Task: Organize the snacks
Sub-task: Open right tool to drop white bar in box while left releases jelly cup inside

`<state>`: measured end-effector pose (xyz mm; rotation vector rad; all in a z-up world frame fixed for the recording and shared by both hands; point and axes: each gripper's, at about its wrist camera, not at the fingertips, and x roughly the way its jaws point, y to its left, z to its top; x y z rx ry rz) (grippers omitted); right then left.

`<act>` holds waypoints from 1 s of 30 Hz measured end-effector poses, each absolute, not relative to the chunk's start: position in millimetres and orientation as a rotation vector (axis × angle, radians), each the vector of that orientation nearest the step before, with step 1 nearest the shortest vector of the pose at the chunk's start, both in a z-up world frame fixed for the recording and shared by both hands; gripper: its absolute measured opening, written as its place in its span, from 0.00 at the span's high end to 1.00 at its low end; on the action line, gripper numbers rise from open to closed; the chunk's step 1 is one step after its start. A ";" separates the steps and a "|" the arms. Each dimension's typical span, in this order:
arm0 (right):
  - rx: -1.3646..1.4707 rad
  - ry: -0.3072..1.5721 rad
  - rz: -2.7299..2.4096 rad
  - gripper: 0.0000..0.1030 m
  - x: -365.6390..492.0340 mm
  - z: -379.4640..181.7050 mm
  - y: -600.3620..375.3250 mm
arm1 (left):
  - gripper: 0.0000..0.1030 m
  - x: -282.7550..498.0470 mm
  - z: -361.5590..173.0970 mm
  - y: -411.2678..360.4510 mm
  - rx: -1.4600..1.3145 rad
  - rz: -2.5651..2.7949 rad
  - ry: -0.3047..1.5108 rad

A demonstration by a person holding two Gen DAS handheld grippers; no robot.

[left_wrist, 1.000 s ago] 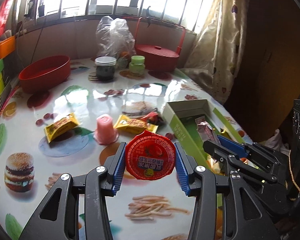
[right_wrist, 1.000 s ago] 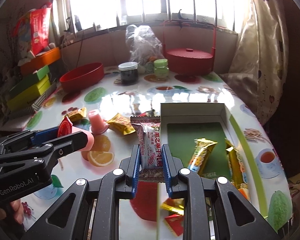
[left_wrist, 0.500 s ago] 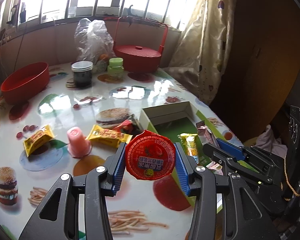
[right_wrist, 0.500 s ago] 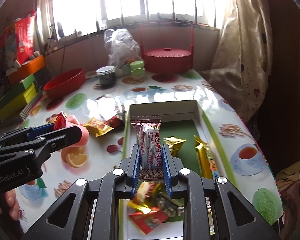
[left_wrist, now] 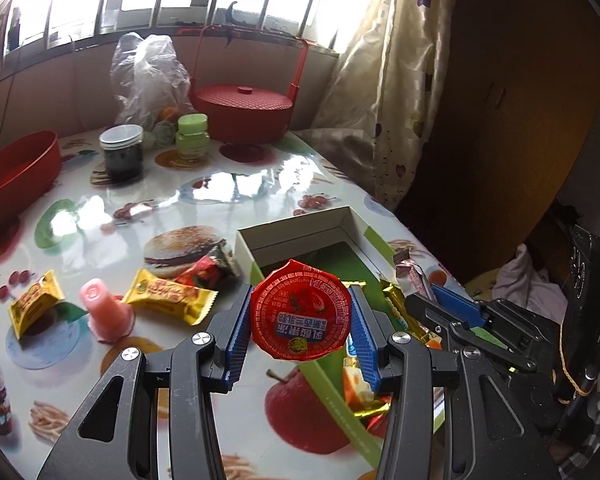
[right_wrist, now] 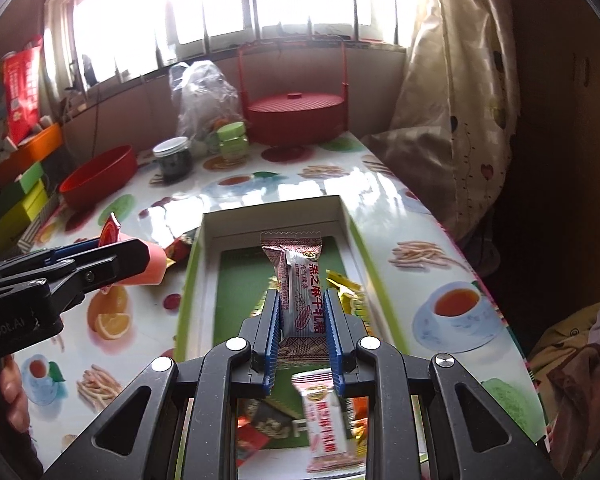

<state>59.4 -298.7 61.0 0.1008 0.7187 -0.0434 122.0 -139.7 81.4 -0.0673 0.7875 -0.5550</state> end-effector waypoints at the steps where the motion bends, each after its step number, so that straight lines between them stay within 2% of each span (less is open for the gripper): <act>1: 0.103 0.721 -0.048 0.80 59.8 59.9 -301.2 | 0.54 123.5 80.5 -142.5 -0.065 -0.563 0.789; 30: 0.085 0.776 -0.074 0.80 81.1 34.1 -315.9 | 0.54 152.8 47.4 -180.6 0.008 -0.571 0.859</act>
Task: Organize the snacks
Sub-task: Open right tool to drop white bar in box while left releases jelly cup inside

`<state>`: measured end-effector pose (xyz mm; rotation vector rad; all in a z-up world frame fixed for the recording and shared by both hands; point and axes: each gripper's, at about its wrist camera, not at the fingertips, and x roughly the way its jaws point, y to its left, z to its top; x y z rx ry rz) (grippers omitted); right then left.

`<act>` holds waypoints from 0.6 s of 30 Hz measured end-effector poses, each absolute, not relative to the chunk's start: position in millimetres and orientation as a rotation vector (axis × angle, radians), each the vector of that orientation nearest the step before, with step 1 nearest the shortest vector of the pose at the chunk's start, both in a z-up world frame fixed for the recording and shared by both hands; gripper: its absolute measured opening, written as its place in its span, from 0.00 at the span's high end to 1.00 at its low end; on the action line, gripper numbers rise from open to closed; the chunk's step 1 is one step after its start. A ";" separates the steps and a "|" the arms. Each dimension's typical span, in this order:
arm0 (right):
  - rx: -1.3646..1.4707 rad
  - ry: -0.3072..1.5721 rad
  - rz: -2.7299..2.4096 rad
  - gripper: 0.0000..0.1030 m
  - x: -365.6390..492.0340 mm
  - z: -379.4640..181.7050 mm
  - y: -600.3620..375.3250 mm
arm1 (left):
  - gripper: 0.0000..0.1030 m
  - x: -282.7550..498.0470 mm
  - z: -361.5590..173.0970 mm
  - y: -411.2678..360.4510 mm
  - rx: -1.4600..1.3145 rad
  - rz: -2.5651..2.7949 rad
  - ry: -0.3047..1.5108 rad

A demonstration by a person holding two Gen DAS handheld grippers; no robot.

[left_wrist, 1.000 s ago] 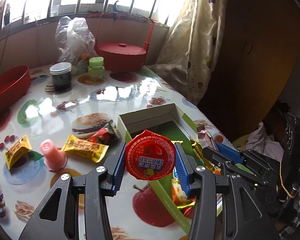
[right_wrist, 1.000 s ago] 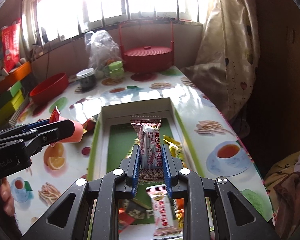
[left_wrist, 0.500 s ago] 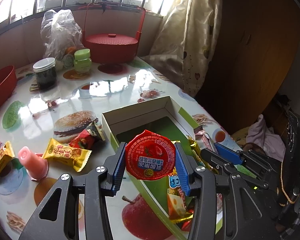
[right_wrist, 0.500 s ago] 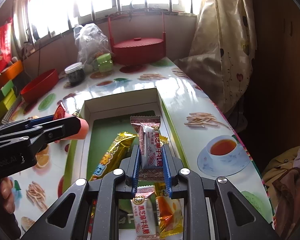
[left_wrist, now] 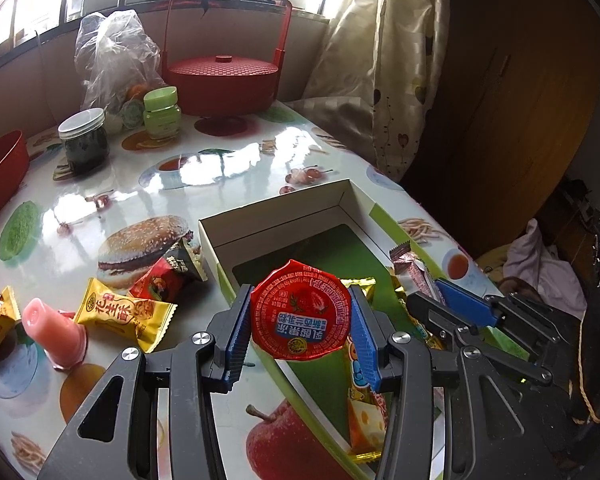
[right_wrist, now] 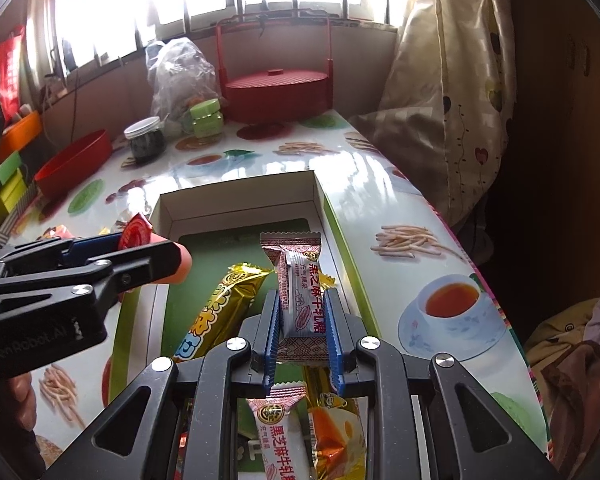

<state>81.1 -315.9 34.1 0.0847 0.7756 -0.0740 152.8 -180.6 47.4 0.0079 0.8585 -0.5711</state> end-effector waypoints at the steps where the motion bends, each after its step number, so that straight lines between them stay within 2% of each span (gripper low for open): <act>1: 0.084 0.775 -0.072 0.80 81.8 34.1 -315.6 | 0.54 152.7 47.3 -181.3 0.010 -0.571 0.858; 18: 0.052 0.776 -0.056 0.80 89.1 31.1 -306.7 | 0.54 154.3 42.2 -187.5 -0.002 -0.593 0.881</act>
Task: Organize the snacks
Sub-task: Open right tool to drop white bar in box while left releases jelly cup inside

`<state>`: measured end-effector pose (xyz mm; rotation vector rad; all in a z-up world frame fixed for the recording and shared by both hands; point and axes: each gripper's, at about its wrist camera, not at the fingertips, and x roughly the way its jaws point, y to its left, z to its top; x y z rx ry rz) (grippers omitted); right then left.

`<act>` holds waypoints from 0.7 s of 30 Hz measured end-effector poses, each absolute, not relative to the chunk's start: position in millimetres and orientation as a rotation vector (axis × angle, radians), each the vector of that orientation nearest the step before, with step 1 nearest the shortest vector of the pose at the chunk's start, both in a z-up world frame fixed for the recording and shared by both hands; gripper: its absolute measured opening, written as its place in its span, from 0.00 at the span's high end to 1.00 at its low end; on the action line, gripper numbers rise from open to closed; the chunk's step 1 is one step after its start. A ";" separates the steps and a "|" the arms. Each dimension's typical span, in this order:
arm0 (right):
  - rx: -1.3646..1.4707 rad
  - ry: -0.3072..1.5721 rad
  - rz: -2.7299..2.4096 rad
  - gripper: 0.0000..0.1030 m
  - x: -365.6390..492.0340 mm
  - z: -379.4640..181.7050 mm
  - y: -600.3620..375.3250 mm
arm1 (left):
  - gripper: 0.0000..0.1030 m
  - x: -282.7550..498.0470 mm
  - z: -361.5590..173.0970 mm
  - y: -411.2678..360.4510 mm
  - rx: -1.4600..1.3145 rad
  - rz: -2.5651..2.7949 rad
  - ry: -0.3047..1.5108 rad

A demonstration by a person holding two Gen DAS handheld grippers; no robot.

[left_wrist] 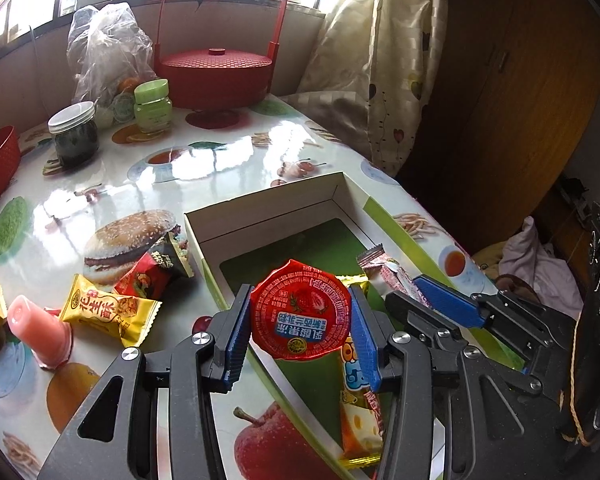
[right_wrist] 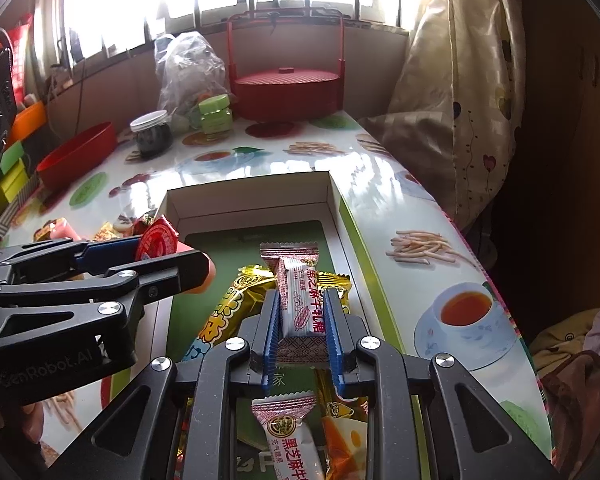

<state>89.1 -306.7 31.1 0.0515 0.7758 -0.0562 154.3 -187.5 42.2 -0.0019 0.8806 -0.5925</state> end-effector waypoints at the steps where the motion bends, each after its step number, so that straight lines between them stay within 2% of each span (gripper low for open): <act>1: 0.052 0.775 -0.055 0.80 89.4 30.8 -306.3 | 0.54 154.5 42.1 -187.3 -0.006 -0.594 0.882; 13: 0.045 0.774 -0.039 0.80 92.1 30.9 -306.5 | 0.54 154.2 40.2 -189.0 -0.012 -0.606 0.900; 21: 0.045 0.772 -0.033 0.70 91.2 29.9 -306.7 | 0.54 152.6 40.2 -189.2 -0.014 -0.613 0.908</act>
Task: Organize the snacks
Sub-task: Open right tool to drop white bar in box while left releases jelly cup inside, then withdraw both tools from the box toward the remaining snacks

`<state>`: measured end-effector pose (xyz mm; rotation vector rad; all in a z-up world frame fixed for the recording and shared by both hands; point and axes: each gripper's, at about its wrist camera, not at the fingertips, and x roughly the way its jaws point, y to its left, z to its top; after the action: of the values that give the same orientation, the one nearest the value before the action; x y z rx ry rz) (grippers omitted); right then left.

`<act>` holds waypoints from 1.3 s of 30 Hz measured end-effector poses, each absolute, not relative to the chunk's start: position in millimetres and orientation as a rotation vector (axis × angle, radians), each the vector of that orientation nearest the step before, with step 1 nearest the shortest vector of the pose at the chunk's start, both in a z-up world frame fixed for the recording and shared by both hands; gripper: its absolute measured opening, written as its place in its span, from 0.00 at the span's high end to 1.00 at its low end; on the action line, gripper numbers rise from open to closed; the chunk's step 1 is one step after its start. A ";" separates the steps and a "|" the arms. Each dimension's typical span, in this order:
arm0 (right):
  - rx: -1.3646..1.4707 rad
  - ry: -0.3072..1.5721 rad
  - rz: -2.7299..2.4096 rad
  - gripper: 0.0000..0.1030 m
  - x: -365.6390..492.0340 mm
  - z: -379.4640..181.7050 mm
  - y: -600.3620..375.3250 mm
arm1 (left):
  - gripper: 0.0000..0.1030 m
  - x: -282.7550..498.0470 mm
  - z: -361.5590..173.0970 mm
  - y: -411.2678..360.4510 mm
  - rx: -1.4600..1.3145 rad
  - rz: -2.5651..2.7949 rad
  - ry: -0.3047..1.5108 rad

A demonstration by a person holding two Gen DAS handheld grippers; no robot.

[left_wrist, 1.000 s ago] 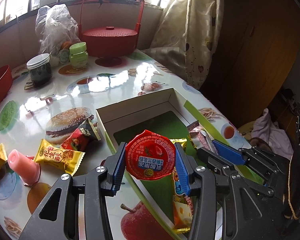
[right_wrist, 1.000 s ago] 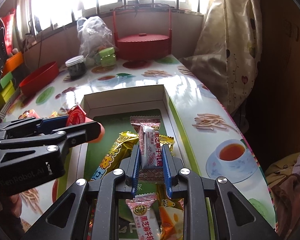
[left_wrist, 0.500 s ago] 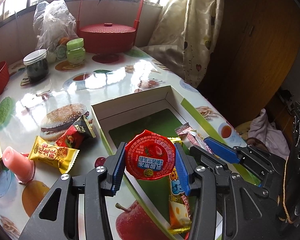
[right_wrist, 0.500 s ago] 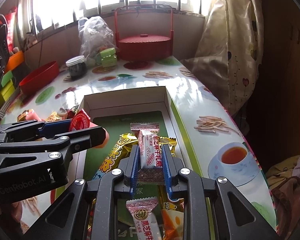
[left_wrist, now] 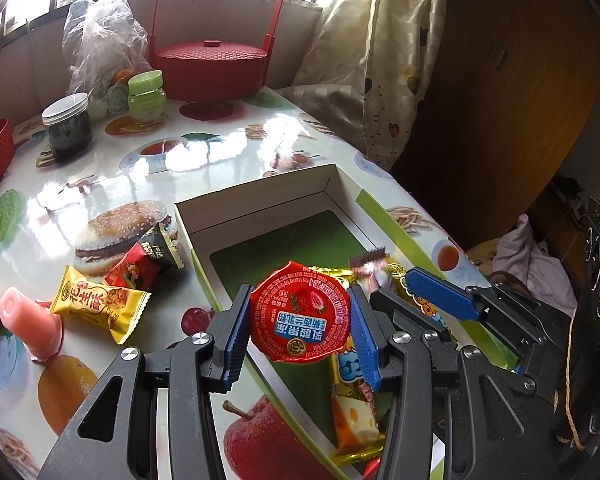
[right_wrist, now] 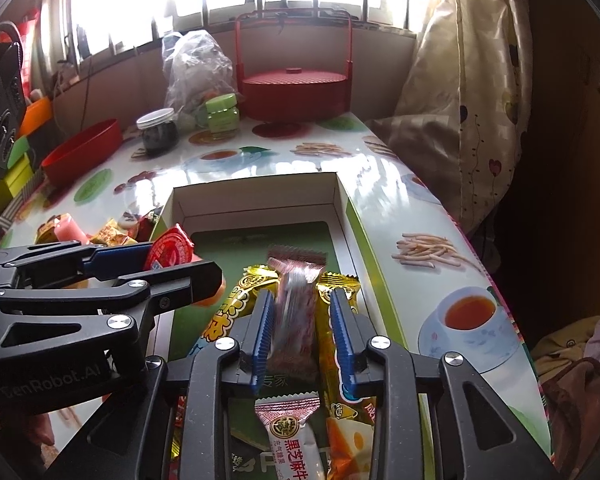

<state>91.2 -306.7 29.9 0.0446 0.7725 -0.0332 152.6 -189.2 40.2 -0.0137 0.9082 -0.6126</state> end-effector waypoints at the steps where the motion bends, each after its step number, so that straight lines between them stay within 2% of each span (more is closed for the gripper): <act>1: 0.046 0.772 -0.031 0.70 91.2 30.0 -306.6 | 0.54 152.4 40.3 -189.2 -0.014 -0.615 0.909; 5: 0.051 0.770 -0.034 0.64 89.4 30.1 -309.0 | 0.54 151.8 42.5 -187.6 -0.021 -0.613 0.905; 14: 0.051 0.768 -0.046 0.61 85.9 31.0 -311.2 | 0.54 149.4 44.2 -188.8 -0.014 -0.608 0.907; 18: 0.052 0.769 -0.047 0.59 84.4 30.9 -310.2 | 0.46 147.7 45.4 -187.9 -0.018 -0.611 0.904; 39: 0.114 0.760 -0.077 0.48 67.4 33.9 -316.1 | 0.46 123.9 64.6 -179.2 0.023 -0.562 0.841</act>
<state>67.4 -316.1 33.9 0.1136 0.7596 -0.0774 123.9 -179.2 64.6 0.0229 0.8407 -0.5622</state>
